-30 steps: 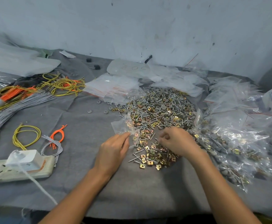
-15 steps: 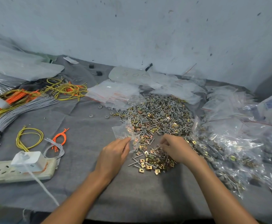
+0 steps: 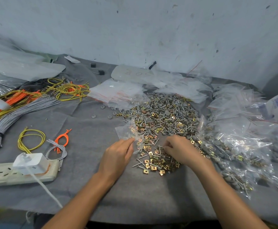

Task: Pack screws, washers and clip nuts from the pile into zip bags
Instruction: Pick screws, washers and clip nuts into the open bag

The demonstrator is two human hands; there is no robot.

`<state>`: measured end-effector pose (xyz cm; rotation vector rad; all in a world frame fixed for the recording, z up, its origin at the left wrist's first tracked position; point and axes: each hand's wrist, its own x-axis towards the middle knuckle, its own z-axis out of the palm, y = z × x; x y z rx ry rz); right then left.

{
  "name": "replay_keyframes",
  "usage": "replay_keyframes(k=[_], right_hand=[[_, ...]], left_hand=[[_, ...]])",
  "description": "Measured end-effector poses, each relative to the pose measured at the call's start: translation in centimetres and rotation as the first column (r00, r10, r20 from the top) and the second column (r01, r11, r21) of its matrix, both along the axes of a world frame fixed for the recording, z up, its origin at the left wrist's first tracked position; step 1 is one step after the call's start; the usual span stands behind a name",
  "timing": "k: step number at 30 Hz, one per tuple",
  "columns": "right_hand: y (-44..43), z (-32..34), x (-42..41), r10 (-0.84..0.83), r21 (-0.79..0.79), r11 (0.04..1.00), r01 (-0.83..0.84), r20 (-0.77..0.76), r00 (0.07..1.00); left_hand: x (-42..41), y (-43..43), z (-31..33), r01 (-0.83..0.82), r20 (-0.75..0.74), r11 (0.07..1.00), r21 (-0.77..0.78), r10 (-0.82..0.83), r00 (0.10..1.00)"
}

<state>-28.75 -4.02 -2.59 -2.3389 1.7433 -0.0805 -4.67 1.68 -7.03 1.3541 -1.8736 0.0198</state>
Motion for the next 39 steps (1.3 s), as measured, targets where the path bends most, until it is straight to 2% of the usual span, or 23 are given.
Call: replay_keyframes(k=[4, 7, 9, 11, 16, 21, 23, 26, 27, 29, 31, 35, 39], right_hand=[[0.6, 0.6, -0.1, -0.024, -0.029, 0.999, 0.026, 0.061, 0.998], [2.1, 1.6, 1.2, -0.018, 0.011, 1.000, 0.015, 0.255, 0.967], [3.1, 1.9, 3.1, 0.022, 0.029, 0.999, -0.032, 0.316, 0.948], [3.5, 1.7, 5.0, 0.072, -0.031, 0.997, -0.065, 0.314, 0.947], [3.4, -0.2, 8.3, 0.173, -0.256, 0.958, -0.129, 0.157, 0.972], [3.1, -1.8, 9.0, 0.147, -0.311, 0.945, -0.102, 0.126, 0.981], [3.2, -1.8, 8.4, 0.151, -0.279, 0.956, -0.089, 0.209, 0.966], [2.8, -0.9, 6.1, 0.104, -0.211, 0.977, 0.002, 0.490, 0.866], [2.4, -0.5, 5.0, 0.057, -0.177, 0.983, 0.045, 0.527, 0.848], [1.3, 0.3, 2.6, -0.045, -0.095, 0.990, 0.100, 0.465, 0.884], [0.3, 0.8, 0.7, -0.101, -0.035, 0.992, 0.117, 0.313, 0.944], [-0.6, 0.4, -0.2, -0.041, 0.084, 0.996, 0.030, 0.132, 0.990], [-1.0, -0.3, 0.0, -0.009, 0.050, 0.999, 0.007, 0.049, 0.999]], left_hand=[[0.0, 0.0, 0.0, -0.007, 0.000, 1.000, -0.004, 0.007, 1.000], [0.0, -0.1, -0.2, -0.007, 0.000, 1.000, -0.015, 0.007, 1.000], [0.0, -0.2, -0.4, -0.014, 0.004, 1.000, -0.022, 0.014, 1.000], [0.0, -0.3, -0.6, -0.022, 0.012, 0.999, -0.030, 0.023, 1.000], [0.0, -0.5, -0.8, -0.035, 0.021, 0.997, -0.073, 0.036, 0.999], [-0.1, -0.4, -0.8, -0.036, 0.019, 0.996, -0.076, 0.038, 0.999], [-0.1, -0.5, -0.9, -0.040, 0.020, 0.997, -0.072, 0.042, 0.999], [0.0, -0.6, -1.0, -0.055, 0.022, 0.997, -0.051, 0.056, 0.998], [0.0, -0.6, -1.0, -0.048, 0.023, 0.998, -0.039, 0.049, 0.999], [0.1, -0.6, -0.9, -0.030, 0.023, 0.999, -0.024, 0.030, 0.999], [0.1, -0.6, -0.9, -0.019, 0.020, 1.000, -0.024, 0.019, 1.000], [0.2, -0.6, -0.8, -0.021, 0.024, 0.999, -0.031, 0.022, 0.999], [0.1, -0.4, -0.7, -0.022, 0.026, 0.999, -0.027, 0.023, 0.999]])
